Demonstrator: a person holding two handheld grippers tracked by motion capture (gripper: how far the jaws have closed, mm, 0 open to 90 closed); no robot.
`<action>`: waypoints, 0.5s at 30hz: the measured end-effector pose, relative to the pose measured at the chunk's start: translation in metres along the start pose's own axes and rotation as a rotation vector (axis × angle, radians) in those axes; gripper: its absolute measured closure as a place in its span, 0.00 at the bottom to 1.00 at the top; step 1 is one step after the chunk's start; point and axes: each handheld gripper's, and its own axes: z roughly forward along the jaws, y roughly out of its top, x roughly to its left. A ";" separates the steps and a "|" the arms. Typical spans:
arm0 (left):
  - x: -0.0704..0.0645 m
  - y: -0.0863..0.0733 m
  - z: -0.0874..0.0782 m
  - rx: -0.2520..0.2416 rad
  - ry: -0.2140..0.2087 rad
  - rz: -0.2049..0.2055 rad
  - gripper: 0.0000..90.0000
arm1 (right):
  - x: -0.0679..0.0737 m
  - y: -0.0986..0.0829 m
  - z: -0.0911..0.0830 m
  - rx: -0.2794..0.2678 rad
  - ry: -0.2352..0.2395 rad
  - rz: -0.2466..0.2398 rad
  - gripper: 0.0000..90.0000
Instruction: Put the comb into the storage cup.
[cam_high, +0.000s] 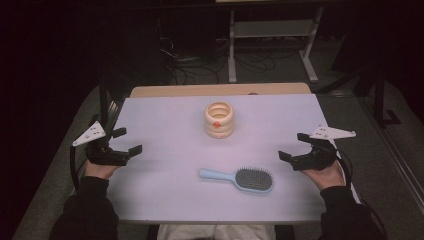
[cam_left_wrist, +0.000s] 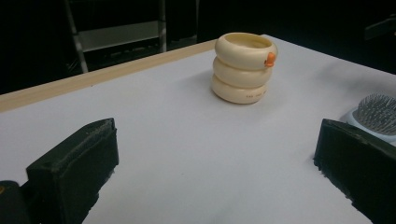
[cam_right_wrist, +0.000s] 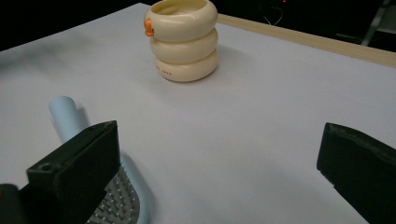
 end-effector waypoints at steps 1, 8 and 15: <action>-0.001 0.001 0.000 0.003 -0.001 0.003 0.00 | 0.000 0.000 0.000 0.000 0.000 0.000 0.00; -0.001 0.002 0.002 0.020 -0.008 0.008 0.00 | -0.003 -0.002 -0.001 0.002 -0.008 0.013 0.00; -0.006 0.011 0.006 0.027 -0.029 0.040 0.00 | -0.003 -0.002 0.000 0.008 -0.006 0.008 0.00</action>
